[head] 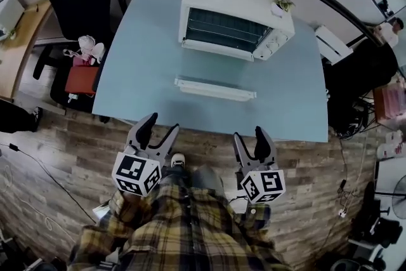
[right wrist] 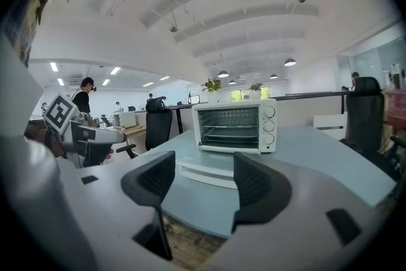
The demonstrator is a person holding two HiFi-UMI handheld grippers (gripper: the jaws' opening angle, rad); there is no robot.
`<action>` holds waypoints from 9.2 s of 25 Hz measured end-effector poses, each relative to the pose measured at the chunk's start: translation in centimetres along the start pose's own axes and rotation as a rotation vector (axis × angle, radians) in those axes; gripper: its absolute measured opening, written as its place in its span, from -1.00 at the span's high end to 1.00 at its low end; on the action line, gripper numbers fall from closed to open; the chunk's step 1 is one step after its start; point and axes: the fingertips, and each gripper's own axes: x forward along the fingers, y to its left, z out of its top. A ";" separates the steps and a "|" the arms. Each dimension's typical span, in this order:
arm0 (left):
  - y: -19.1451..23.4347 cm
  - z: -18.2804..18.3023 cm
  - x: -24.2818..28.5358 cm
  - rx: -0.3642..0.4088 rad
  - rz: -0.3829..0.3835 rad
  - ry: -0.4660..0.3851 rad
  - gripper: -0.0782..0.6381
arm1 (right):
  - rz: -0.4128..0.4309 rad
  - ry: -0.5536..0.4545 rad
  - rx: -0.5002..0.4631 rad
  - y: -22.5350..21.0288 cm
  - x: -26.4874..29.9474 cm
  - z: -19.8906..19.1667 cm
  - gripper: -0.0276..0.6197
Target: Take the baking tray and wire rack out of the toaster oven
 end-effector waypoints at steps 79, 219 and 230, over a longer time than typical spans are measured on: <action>9.6 6.7 35.2 -0.814 -0.094 -0.251 0.24 | 0.109 -0.184 0.895 -17.0 33.6 3.2 0.25; -21.8 -19.6 26.6 -1.276 -0.186 0.307 0.43 | -0.327 -0.254 1.701 -25.4 -6.9 -23.3 0.21; -17.4 -9.6 26.8 -1.318 -0.316 0.045 0.41 | -0.005 -0.338 1.534 -23.0 -0.9 -9.7 0.21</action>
